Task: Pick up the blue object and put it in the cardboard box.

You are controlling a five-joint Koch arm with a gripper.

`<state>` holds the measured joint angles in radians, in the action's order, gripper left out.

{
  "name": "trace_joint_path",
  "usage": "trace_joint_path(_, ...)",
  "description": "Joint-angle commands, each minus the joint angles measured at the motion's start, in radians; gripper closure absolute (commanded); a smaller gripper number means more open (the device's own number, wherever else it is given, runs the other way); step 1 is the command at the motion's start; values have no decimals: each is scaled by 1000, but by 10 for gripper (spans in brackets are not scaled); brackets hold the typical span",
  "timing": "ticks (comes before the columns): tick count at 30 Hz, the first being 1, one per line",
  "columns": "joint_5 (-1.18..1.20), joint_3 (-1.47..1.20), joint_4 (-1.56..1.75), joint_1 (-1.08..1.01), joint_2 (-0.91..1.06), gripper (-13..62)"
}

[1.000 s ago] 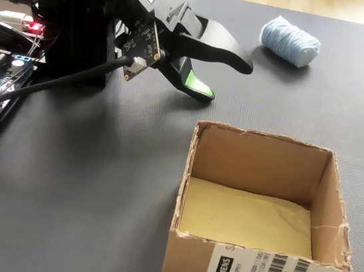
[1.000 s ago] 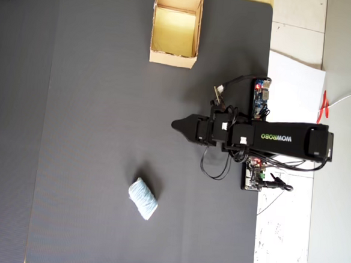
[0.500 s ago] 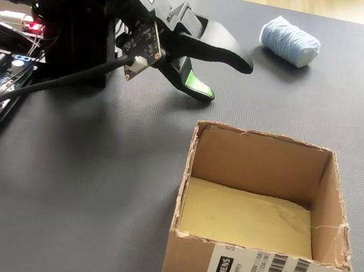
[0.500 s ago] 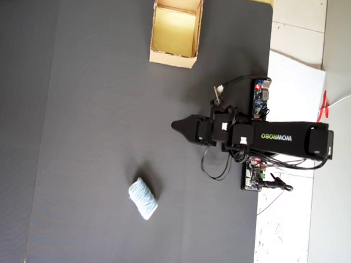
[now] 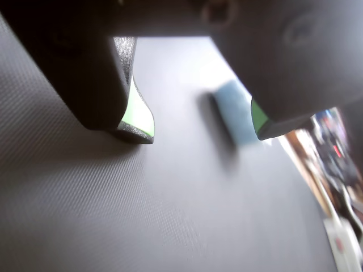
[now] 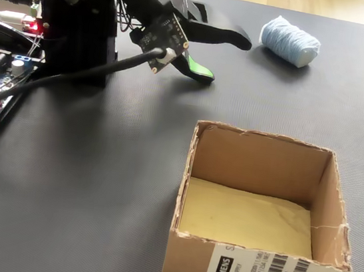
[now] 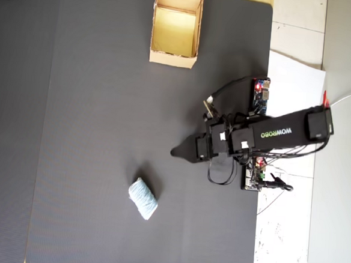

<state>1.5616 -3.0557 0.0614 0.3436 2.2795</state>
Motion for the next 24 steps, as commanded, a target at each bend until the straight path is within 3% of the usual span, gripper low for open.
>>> trace_joint_path(1,49,34,-9,52,86,158)
trace_joint_path(12,52,224,-163,161,67,165)
trace_joint_path(24,41,703,-402,158,-272,166)
